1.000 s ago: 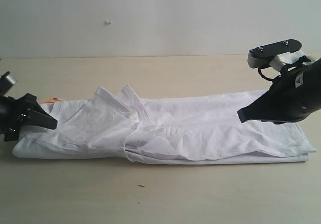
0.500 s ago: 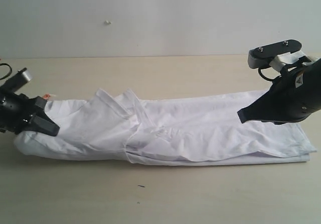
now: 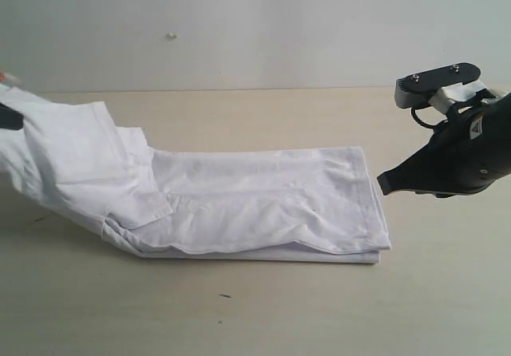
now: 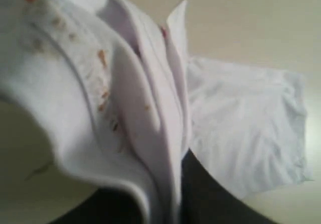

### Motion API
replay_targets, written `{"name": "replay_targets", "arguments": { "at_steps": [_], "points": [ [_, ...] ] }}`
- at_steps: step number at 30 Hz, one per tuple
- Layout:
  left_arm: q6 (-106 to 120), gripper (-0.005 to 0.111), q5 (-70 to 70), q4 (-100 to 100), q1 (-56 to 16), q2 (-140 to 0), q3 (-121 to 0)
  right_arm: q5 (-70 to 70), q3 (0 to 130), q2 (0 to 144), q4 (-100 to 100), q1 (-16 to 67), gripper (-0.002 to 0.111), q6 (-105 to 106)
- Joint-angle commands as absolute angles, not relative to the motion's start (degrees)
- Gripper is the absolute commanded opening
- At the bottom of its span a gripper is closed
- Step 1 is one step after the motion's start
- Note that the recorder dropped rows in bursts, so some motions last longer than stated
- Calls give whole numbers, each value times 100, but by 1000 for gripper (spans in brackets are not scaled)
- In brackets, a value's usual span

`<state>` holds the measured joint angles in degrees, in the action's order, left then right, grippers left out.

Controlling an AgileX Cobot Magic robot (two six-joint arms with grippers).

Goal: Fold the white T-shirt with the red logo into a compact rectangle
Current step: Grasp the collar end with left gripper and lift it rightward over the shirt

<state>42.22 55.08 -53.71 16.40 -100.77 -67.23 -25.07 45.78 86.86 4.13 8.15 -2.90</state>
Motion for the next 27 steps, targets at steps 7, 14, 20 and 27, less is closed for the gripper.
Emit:
{"name": "replay_targets", "arguments": {
  "at_steps": [7, 14, 20, 27],
  "points": [
    [4131, 0, 5343, -5969, -30, -9735, -6858, -2429, 4556, 8667, 203, 796, 0, -261],
    [4120, 0, 4361, -6320, -1076, -9847, -6858, -2463, 4556, 8667, 188, 796, 0, -261],
    [3829, 0, 3604, -6487, -1751, -10225, -6858, -2463, 4556, 8667, 188, 796, 0, -261],
    [3878, 0, 2949, -7241, -2482, -10958, -6982, -2452, 4556, 8667, 188, 796, 0, -261]
  ]
}}
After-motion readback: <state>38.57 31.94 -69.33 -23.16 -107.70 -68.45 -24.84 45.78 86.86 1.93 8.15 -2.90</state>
